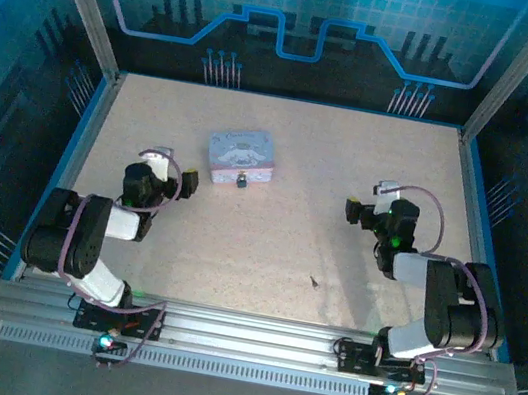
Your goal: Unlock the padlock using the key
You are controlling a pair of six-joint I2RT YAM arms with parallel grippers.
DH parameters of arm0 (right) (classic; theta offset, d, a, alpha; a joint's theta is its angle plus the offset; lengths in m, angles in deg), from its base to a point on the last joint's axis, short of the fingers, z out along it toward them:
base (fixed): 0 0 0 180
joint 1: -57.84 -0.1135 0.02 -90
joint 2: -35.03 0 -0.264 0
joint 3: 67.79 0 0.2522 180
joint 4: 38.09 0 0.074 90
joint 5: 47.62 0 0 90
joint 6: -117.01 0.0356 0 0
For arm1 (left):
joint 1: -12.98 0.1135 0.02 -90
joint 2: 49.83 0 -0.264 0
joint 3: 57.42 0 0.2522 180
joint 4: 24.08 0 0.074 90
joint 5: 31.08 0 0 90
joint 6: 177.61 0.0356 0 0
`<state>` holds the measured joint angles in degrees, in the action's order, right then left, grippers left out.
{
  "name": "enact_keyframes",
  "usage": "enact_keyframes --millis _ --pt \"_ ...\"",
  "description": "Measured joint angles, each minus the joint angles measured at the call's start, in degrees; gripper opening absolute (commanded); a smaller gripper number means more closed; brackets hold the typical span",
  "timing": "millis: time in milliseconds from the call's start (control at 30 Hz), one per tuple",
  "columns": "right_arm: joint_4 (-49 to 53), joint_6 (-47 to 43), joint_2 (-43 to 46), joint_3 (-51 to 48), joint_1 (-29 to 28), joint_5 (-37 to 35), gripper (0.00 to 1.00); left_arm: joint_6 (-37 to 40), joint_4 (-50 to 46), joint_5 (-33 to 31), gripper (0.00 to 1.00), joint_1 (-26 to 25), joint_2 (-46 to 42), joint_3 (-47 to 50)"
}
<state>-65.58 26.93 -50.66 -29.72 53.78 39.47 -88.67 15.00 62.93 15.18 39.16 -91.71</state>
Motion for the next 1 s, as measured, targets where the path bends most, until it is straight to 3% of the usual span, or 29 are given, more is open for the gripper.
enact_keyframes --millis 1000 --pt "0.0 0.0 0.0 0.0 0.9 1.0 1.00 -0.1 0.0 -1.2 0.99 0.0 0.0 0.0"
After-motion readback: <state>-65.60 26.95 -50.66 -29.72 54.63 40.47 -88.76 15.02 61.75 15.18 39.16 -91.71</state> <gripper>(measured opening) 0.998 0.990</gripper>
